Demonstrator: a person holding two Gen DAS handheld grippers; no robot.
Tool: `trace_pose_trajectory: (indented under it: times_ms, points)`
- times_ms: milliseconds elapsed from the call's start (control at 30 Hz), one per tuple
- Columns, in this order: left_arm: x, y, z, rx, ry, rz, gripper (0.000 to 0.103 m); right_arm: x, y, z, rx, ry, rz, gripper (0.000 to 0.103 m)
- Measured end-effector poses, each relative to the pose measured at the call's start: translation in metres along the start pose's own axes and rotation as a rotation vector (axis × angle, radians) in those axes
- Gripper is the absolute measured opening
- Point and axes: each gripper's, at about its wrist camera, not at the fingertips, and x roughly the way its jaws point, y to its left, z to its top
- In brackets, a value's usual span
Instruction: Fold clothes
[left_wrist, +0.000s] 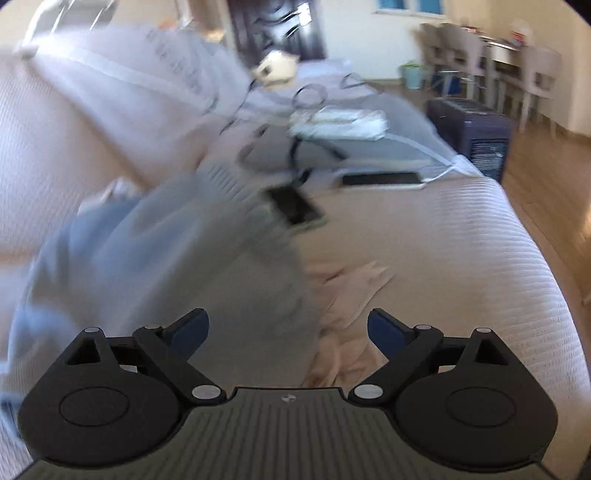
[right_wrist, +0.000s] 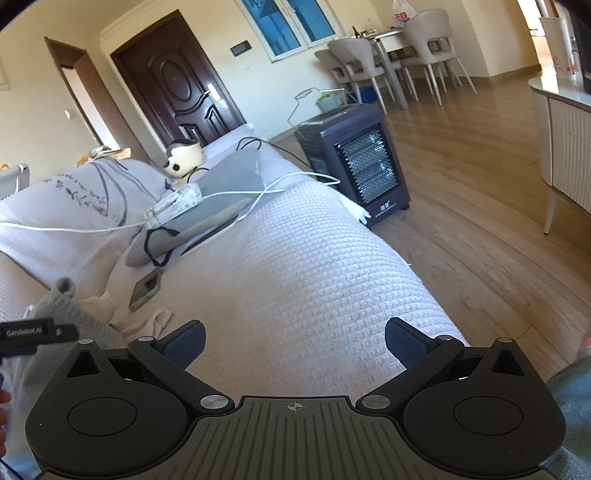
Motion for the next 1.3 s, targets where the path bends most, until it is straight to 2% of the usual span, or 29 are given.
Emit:
trace_pose_trajectory:
  times_ms: [67,167,267,367,500,700,733,767,800,833,867,900,967,1067,1300]
  points:
    - [0.002,0.013,-0.005,-0.046,0.012,0.004,0.093,-0.003,-0.002,-0.001,0.006,0.000,0.002,0.103]
    - [-0.003,0.035,-0.013,-0.156,0.029,-0.045,0.093,-0.004,-0.004,-0.001,0.020,0.005,0.009,0.103]
    - [-0.017,0.047,-0.015,-0.221,-0.008,-0.029,0.093,-0.002,-0.006,-0.002,0.031,0.018,0.015,0.103]
    - [-0.026,0.046,-0.008,-0.172,-0.078,0.062,0.093,-0.001,-0.009,-0.001,0.041,0.028,0.020,0.103]
    - [-0.022,0.041,0.010,-0.111,-0.109,0.067,0.093,0.001,-0.012,-0.002,0.059,0.042,0.032,0.103]
    - [0.033,0.024,0.032,-0.024,-0.064,0.120,0.090,0.004,-0.016,-0.002,0.083,0.056,0.024,0.103]
    - [0.043,0.023,0.032,-0.019,-0.050,0.138,0.079,0.004,-0.018,-0.002,0.087,0.059,0.024,0.103]
    - [0.050,0.024,0.032,-0.021,-0.043,0.152,0.062,0.005,-0.019,-0.002,0.094,0.064,0.024,0.103]
    - [0.053,0.027,0.032,-0.028,-0.039,0.147,0.053,0.006,-0.020,-0.002,0.099,0.068,0.024,0.103]
    - [0.055,0.029,0.032,-0.035,-0.034,0.141,0.037,0.008,-0.021,-0.002,0.104,0.072,0.025,0.103]
    - [0.058,0.031,0.031,-0.042,-0.030,0.135,0.029,0.009,-0.022,-0.002,0.108,0.077,0.026,0.103]
    - [0.061,0.033,0.031,-0.048,-0.026,0.130,0.026,0.010,-0.023,-0.002,0.110,0.082,0.026,0.103]
    - [0.055,0.039,0.031,-0.072,-0.026,0.074,0.018,0.013,-0.023,-0.002,0.112,0.093,0.028,0.103]
    - [0.044,0.049,0.035,-0.124,-0.004,-0.063,0.014,0.015,-0.022,-0.003,0.108,0.104,0.036,0.103]
    - [0.005,0.036,0.045,-0.162,0.012,-0.414,0.013,0.008,-0.018,-0.001,0.094,0.069,0.048,0.103]
